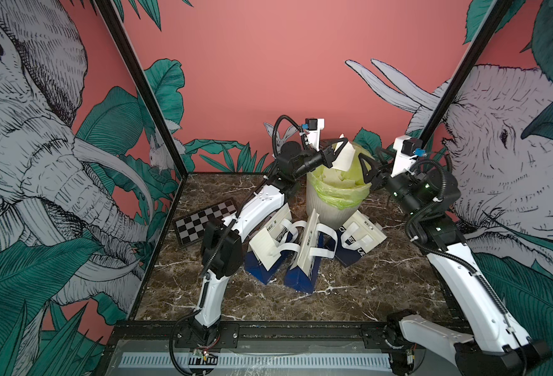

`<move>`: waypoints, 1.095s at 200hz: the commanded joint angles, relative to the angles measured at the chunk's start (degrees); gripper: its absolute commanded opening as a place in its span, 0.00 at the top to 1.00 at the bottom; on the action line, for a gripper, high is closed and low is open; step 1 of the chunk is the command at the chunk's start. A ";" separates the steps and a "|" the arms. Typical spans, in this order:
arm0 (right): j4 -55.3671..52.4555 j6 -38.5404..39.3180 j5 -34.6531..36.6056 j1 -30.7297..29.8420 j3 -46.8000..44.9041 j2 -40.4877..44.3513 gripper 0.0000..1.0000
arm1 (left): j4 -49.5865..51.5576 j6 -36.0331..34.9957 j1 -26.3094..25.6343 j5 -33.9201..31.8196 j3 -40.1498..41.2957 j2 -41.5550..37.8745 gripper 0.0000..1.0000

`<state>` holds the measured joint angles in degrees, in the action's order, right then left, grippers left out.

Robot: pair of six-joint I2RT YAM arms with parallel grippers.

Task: Shred takeout receipts and throw away
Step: Shred the takeout receipt.

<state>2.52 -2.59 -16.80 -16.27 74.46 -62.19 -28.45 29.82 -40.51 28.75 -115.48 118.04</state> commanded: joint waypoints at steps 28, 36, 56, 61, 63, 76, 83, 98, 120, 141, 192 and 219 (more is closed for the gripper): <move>-13.66 14.01 -11.23 2.16 7.01 -3.00 0.47 | 2.69 -16.73 -0.01 13.64 -1.53 -7.36 1.00; -13.69 13.55 -12.21 2.72 7.39 -3.61 0.47 | 2.80 -17.16 -0.01 14.19 -1.27 -7.77 1.00; -13.36 11.88 -16.15 4.08 8.40 -5.12 0.49 | 2.57 -17.01 -0.01 17.16 -1.20 -8.05 1.00; -13.35 11.91 -17.28 4.12 8.72 -5.43 0.50 | 2.45 -16.85 -0.01 17.79 -1.24 -8.09 1.00; -13.41 11.91 -17.67 4.18 8.81 -5.47 0.50 | 2.50 -16.83 -0.01 17.89 -1.17 -8.04 1.00; -13.06 11.62 -18.80 4.24 9.29 -6.07 0.51 | 2.85 -17.12 -0.01 18.63 -1.21 -8.17 1.00; -12.74 11.50 -18.93 4.24 9.47 -6.23 0.52 | 3.41 -17.46 -0.01 19.09 -1.15 -8.12 1.00; -12.32 11.66 -19.19 4.23 9.74 -6.49 0.54 | 3.92 -17.78 -0.01 19.71 -1.37 -8.01 1.00; -13.38 11.87 -19.16 4.32 11.12 -7.37 0.60 | 3.72 -17.43 0.06 21.57 -1.92 -7.68 1.00; -14.10 12.02 -19.36 4.37 12.05 -8.20 0.64 | 3.56 -17.20 -0.01 22.29 -1.97 -7.49 1.00; -13.90 12.14 -21.35 4.33 12.20 -8.36 0.71 | 4.38 -16.97 -0.01 22.63 -3.16 -6.87 1.00; -13.26 12.13 -21.61 4.33 11.88 -8.35 0.85 | 5.09 -16.19 -0.01 22.86 -4.64 -5.86 1.00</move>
<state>-12.49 9.04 -36.36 -12.21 85.21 -70.52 -23.07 13.65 -40.51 50.35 -117.34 112.49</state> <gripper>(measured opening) 0.189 0.047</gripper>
